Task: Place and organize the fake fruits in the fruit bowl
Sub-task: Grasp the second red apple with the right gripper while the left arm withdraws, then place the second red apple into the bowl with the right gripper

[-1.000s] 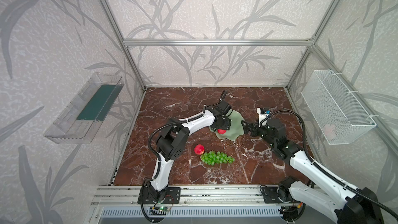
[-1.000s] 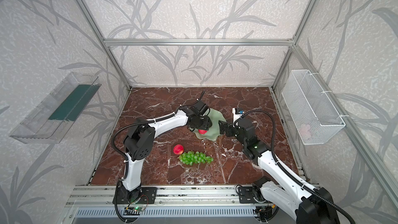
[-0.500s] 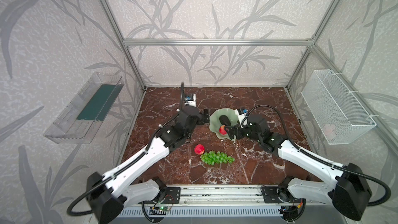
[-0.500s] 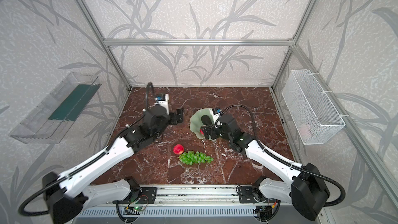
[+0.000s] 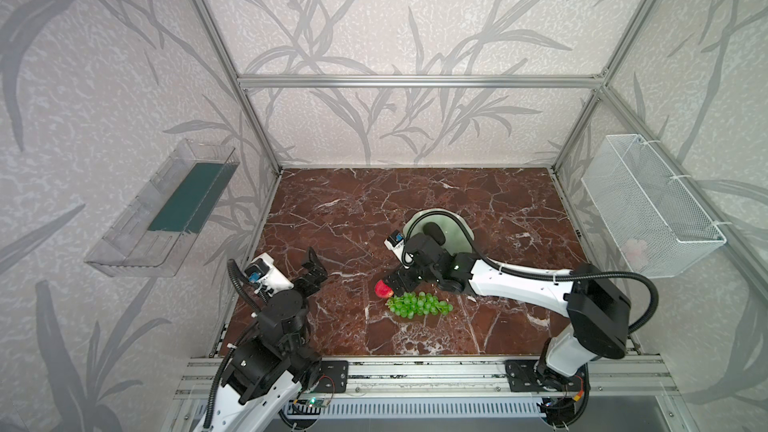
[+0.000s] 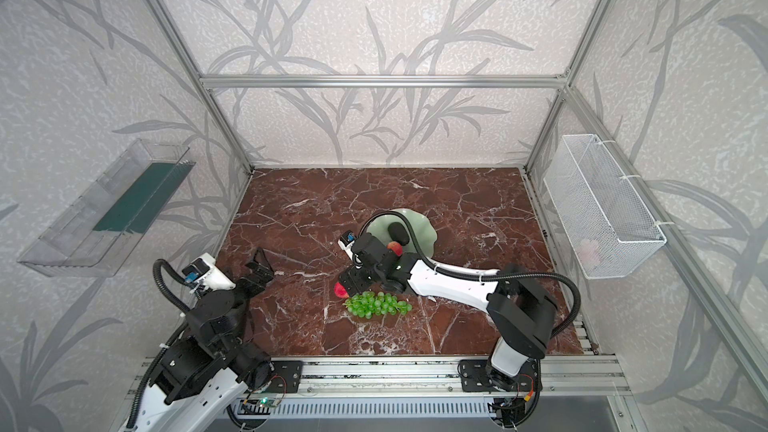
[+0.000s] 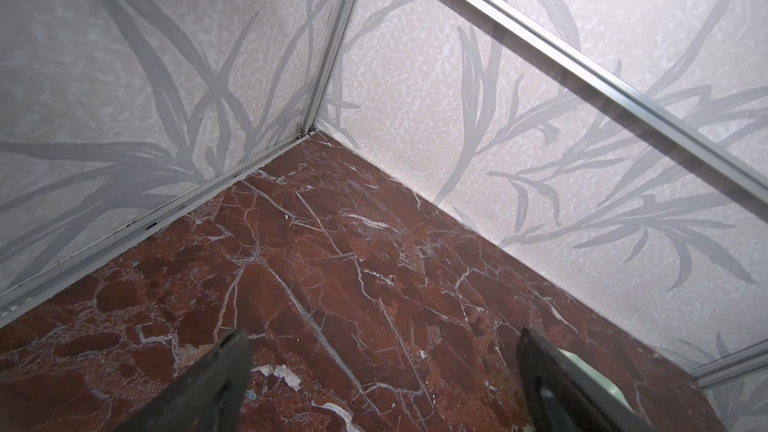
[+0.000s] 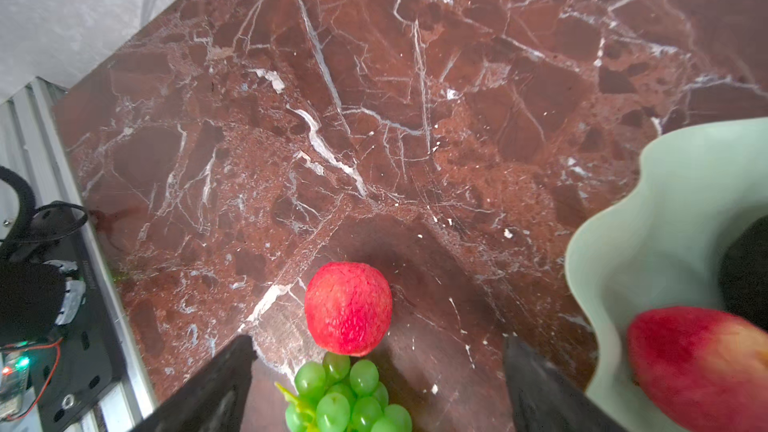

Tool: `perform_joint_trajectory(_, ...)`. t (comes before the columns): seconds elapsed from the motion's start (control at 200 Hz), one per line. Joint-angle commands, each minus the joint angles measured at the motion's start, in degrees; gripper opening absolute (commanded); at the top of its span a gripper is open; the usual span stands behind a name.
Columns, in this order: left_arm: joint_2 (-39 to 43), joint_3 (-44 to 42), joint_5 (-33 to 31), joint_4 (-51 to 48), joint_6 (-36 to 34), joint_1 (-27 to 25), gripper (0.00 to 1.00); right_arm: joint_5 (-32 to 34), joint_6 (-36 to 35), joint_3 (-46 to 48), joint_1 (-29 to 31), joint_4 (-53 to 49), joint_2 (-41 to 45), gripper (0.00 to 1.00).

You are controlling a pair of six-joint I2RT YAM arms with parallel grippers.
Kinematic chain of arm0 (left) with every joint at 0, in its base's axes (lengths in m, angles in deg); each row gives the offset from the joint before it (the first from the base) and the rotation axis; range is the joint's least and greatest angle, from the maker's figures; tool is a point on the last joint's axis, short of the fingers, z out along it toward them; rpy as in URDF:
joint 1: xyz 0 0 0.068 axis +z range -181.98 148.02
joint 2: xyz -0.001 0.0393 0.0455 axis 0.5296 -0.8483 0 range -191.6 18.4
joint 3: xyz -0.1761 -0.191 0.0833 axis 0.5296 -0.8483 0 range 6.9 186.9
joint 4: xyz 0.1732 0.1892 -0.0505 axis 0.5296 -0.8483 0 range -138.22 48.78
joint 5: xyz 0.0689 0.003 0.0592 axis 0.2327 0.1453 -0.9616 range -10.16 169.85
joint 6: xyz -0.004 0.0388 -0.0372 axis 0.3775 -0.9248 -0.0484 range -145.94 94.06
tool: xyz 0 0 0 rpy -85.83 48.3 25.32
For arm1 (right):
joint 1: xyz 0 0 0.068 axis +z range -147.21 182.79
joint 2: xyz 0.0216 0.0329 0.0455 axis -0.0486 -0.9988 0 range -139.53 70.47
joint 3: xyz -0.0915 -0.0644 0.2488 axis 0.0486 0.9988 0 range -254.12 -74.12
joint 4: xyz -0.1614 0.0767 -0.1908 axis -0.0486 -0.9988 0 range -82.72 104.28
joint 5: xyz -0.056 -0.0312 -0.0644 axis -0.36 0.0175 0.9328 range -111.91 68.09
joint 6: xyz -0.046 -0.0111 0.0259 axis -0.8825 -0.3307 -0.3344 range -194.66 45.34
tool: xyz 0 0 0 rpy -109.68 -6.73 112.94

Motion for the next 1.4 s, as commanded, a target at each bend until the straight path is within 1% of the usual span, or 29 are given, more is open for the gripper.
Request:
perform_joint_trajectory(0.0,-0.4,0.3,-3.4,-5.0,3.1,0.4,1.00,-1.6,1.8,-2.8,1.3,-0.5,-4.0,0.92)
perform_joint_trajectory(0.045,-1.0,0.5,-3.1,-5.3,3.0,0.3,1.00,-1.6,2.0,-3.6,2.5,-0.5,-5.4,0.92)
perform_joint_trajectory(0.275,-2.3,0.6,-2.4,-4.5,2.5,0.4,1.00,-1.8,3.5,-5.7,3.9,-0.1,-10.9,0.87)
perform_joint_trajectory(0.445,-2.3,0.7,-2.3,-4.0,1.8,0.4,1.00,-2.1,4.1,-6.4,4.2,0.3,-13.6,0.80)
perform_joint_trajectory(0.64,-2.4,0.5,-2.0,-3.9,1.8,0.4,1.00,-2.0,4.2,-7.1,4.2,1.2,-14.7,0.74)
perform_joint_trajectory(0.785,-2.4,0.5,-1.9,-3.8,1.8,0.4,1.00,-2.2,4.1,-7.9,4.2,2.0,-15.4,0.65)
perform_joint_trajectory(0.91,-2.4,0.4,-1.8,-3.8,1.7,0.3,1.00,-2.5,4.1,-8.1,4.2,2.7,-15.0,0.54)
perform_joint_trajectory(1.045,-2.4,0.4,-1.6,-3.5,1.5,0.4,1.00,-4.2,5.3,-6.5,3.8,5.9,-11.2,0.45)
perform_joint_trajectory(1.12,-2.4,0.7,-0.8,-3.0,1.0,0.3,1.00,-4.9,6.6,-4.2,3.1,9.0,-7.4,0.44)
perform_joint_trajectory(1.195,-2.4,0.8,-0.3,-2.6,0.5,0.4,1.00,-4.6,7.2,-2.2,1.3,9.5,-2.9,0.44)
perform_joint_trajectory(1.22,-2.5,0.8,-0.2,-2.5,0.5,0.4,1.00,-4.0,7.0,-1.3,1.3,9.4,-1.5,0.44)
perform_joint_trajectory(1.24,-2.5,0.8,-0.1,-2.5,0.5,0.4,1.00,-3.4,6.8,-0.5,-1.0,9.1,0.3,0.44)
perform_joint_trajectory(1.395,-2.8,0.1,1.3,-1.2,0.2,0.4,1.00,4.4,2.0,5.2,-8.6,3.7,9.6,0.44)
